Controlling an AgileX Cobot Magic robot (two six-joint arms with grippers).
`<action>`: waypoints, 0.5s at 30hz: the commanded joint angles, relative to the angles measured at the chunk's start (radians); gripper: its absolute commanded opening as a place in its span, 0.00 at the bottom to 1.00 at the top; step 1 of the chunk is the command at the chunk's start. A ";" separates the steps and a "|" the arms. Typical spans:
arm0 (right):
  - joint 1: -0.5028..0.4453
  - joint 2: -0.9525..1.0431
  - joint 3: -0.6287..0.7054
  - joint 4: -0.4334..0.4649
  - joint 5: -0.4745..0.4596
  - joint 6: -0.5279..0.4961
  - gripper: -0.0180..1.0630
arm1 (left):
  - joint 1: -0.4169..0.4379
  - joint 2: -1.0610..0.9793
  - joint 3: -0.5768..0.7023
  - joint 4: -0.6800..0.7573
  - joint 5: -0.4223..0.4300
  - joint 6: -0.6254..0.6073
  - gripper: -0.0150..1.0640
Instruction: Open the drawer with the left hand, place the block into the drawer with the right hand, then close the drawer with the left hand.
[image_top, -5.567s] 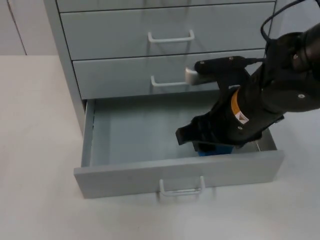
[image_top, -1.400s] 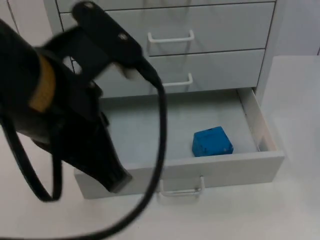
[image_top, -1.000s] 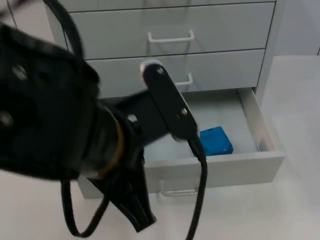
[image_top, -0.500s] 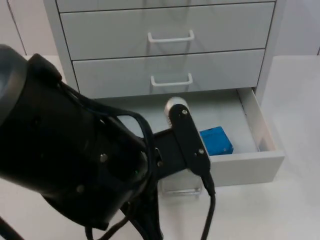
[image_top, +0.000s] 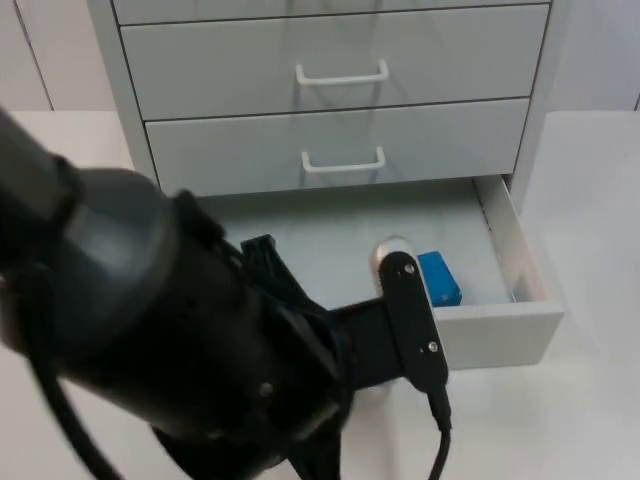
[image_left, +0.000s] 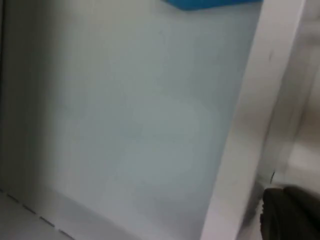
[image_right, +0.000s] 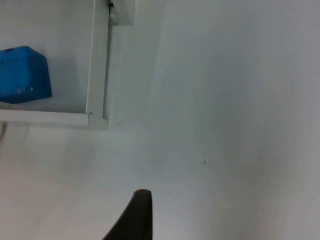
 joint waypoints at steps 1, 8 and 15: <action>-0.003 -0.009 0.000 0.004 -0.007 0.001 0.89 | 0.015 0.016 -0.032 0.053 0.123 -0.034 0.01; -0.003 -0.009 0.000 0.004 -0.007 0.001 0.89 | 0.037 0.043 -0.080 0.169 0.178 -0.150 0.01; -0.003 -0.009 0.000 0.002 -0.012 0.001 0.89 | 0.108 0.062 -0.148 0.169 0.178 -0.150 0.01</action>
